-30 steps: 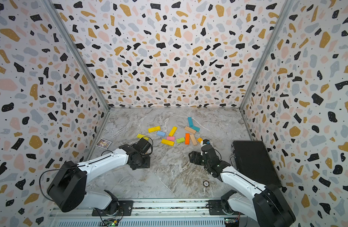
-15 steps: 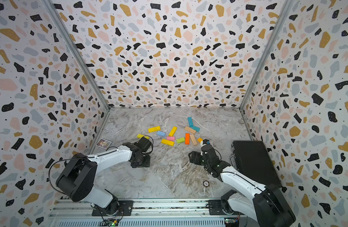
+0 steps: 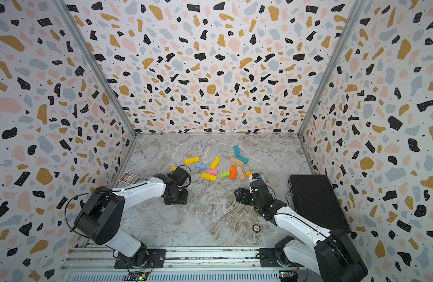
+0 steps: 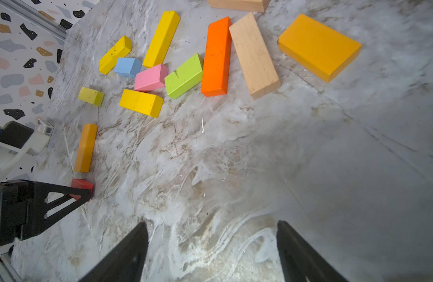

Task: Assemble the letter h with building blocks
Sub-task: Assemble the building block at the center of the board.

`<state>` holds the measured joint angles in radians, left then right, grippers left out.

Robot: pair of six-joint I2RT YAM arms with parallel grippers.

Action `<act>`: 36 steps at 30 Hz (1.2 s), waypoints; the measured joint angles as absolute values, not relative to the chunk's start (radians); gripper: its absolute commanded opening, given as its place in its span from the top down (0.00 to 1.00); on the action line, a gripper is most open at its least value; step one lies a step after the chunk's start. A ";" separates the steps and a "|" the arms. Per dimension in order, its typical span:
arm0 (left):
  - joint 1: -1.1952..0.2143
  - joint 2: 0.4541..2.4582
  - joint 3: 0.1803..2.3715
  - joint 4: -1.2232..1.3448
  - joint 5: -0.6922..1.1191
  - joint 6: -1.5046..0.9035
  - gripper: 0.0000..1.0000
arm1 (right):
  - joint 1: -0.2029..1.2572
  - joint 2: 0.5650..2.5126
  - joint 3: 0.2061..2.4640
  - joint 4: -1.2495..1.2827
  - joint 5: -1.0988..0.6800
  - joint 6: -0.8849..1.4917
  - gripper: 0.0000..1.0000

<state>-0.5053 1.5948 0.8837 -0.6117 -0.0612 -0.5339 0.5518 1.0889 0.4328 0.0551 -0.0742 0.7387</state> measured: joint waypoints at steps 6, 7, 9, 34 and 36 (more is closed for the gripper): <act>-0.501 1.603 0.890 -0.604 -0.063 -0.526 0.52 | 0.552 1.089 0.433 0.055 -0.074 0.739 0.16; -0.499 1.605 0.891 -0.603 -0.063 -0.524 0.52 | 0.552 1.089 0.433 0.055 -0.074 0.739 0.16; -0.494 1.607 0.895 -0.603 -0.065 -0.518 0.52 | 0.552 1.089 0.433 0.055 -0.074 0.739 0.16; -0.479 1.626 0.911 -0.600 -0.070 -0.490 0.41 | 0.552 1.089 0.433 0.055 -0.073 0.738 0.16; -0.479 1.626 0.911 -0.600 -0.070 -0.490 0.38 | 0.552 1.089 0.433 0.055 -0.073 0.738 0.16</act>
<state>-0.4786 1.6257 0.9112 -0.6003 -0.0696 -0.4896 0.5518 1.0893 0.4328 0.0551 -0.0731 0.7383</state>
